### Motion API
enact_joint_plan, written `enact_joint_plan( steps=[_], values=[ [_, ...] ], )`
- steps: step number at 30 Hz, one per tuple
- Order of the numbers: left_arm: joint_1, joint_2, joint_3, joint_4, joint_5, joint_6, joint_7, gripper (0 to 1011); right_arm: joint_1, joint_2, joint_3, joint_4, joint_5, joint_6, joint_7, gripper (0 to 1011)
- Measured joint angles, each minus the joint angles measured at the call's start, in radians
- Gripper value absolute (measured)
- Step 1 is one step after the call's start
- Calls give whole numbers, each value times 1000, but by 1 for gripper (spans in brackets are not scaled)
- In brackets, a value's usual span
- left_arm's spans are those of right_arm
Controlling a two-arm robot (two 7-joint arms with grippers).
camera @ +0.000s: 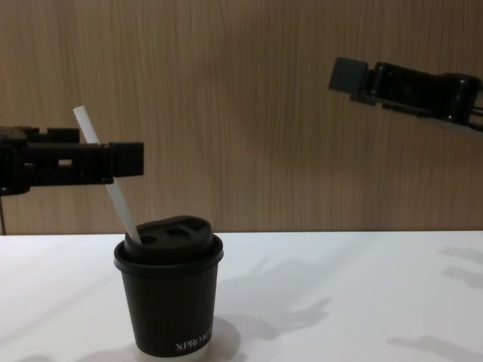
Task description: Pick up the straw with one hand, pass it to the other hand, and insert it into the cup.
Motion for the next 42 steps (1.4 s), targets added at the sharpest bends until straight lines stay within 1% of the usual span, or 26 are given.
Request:
enact_joint_plan(
  steps=[3, 8, 15, 21, 22, 23, 24, 25, 26, 28, 29, 31, 32, 38, 42],
  values=[
    [10, 8, -7, -6, 2, -6, -15, 1003, 0, 0, 0, 0, 0, 0, 0, 1001],
    [4, 9, -6, -1, 2, -18, -38, 1003, 0, 0, 0, 0, 0, 0, 0, 1001],
    [-43, -8, 23, 44, -2, -42, -83, 1003, 0, 0, 0, 0, 0, 0, 0, 1001],
    [-117, -36, 70, 109, -12, -59, -138, 1002, 0, 0, 0, 0, 0, 0, 0, 1001],
    [-137, -44, 84, 128, -14, -63, -155, 1003, 0, 0, 0, 0, 0, 0, 0, 1001],
    [-143, -46, 88, 134, -15, -65, -160, 1003, 0, 0, 0, 0, 0, 0, 0, 1001],
    [-169, -57, 104, 157, -17, -69, -175, 1003, 0, 0, 0, 0, 0, 0, 0, 1001],
    [-169, -57, 104, 157, -17, -69, -175, 1003, 0, 0, 0, 0, 0, 0, 0, 1001],
    [-190, -66, 118, 176, -20, -73, -193, 1003, 0, 0, 0, 0, 0, 0, 0, 1001],
    [-206, -74, 129, 191, -22, -77, -205, 1003, 0, 0, 0, 0, 0, 0, 0, 1001],
    [-230, -86, 144, 215, -24, -82, -221, 1003, 0, 0, 0, 0, 0, 0, 0, 1001],
    [-247, -95, 156, 231, -26, -87, -234, 1003, 0, 0, 0, 0, 0, 0, 0, 1001],
    [-264, -104, 168, 248, -28, -92, -245, 1003, 0, 0, 0, 0, 0, 0, 0, 1001],
    [-315, -134, 203, 299, -33, -116, -285, 1003, 0, 0, 0, 0, 0, 0, 0, 1001],
    [-337, -146, 219, 322, -35, -126, -301, 1002, 0, 0, 0, 0, 0, 0, 0, 1001]
  ],
)
